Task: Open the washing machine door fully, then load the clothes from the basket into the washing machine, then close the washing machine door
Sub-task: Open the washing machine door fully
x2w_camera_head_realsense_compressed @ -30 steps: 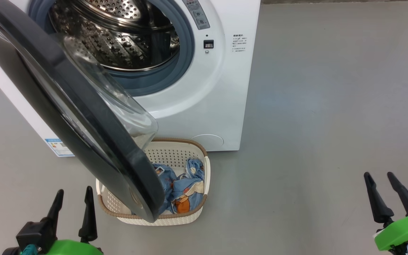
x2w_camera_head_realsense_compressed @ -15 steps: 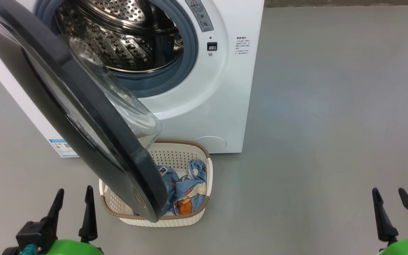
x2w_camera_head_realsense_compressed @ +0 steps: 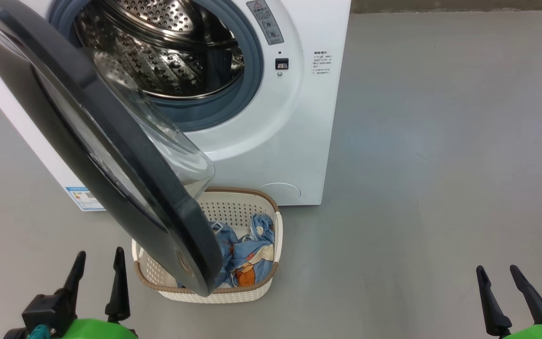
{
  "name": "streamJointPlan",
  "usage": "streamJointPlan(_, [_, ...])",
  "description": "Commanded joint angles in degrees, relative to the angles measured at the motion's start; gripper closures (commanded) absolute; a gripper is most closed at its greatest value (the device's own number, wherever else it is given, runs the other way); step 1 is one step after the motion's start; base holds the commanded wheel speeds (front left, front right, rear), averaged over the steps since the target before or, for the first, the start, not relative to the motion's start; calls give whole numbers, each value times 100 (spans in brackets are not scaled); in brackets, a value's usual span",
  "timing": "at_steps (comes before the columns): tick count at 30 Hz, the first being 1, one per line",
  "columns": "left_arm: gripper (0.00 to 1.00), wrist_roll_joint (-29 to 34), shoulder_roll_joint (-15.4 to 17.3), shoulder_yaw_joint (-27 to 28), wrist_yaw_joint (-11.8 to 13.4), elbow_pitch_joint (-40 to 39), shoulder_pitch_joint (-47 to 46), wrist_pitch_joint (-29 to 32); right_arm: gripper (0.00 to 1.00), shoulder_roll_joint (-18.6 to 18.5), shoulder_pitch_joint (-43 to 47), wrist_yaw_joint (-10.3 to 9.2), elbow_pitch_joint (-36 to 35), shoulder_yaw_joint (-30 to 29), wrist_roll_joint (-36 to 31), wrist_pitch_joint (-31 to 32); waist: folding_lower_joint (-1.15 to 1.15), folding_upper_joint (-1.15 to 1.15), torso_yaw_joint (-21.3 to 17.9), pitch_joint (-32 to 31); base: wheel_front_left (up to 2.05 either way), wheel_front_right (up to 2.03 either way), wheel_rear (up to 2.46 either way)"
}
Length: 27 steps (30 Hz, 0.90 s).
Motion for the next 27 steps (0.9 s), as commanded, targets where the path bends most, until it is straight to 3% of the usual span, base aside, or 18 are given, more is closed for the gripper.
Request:
streamJointPlan(1, [0, -23, 95, 171, -9, -118, -109, -37, 0, -103, -62, 8, -113, 139, -73, -70, 0, 0, 7, 2, 0, 0, 0])
streamJointPlan(5, [0, -122, 95, 169, -9, -84, -125, -37, 0, -102, -75, 8, -117, 198, -91, -70, 0, 0, 40, 0, 0, 0, 0])
streamJointPlan(6, [13, -170, 95, 171, -9, -78, -130, -37, 0, -100, -76, 8, -120, 202, -96, -70, 0, 0, 51, -4, 0, 0, 0])
streamJointPlan(7, [55, -228, 95, 183, -8, -80, -135, -37, 0, -99, -75, 8, -126, 215, -101, -70, 0, 0, 63, -1, 0, 0, 0])
streamJointPlan(9, [100, -309, 95, 232, -2, -107, -146, -37, 0, -81, -76, 8, -142, 224, -122, -70, 0, 0, 89, 8, 0, 0, 0])
streamJointPlan(16, [100, -396, 98, 860, 120, -706, -289, -37, 0, -58, -109, 8, -199, 249, -152, -70, 0, 0, 196, 82, 0, 0, 0])
streamJointPlan(21, [100, -258, 134, 1239, 225, -1560, -406, -37, 0, -62, -134, 8, -226, 262, -162, -70, 0, 0, 252, 116, 0, 0, 0])
streamJointPlan(27, [100, -32, 125, 974, 333, -2890, -544, 9, 0, -56, -160, 8, -283, 221, -254, -70, 0, 0, 301, 150, 0, 0, 0])
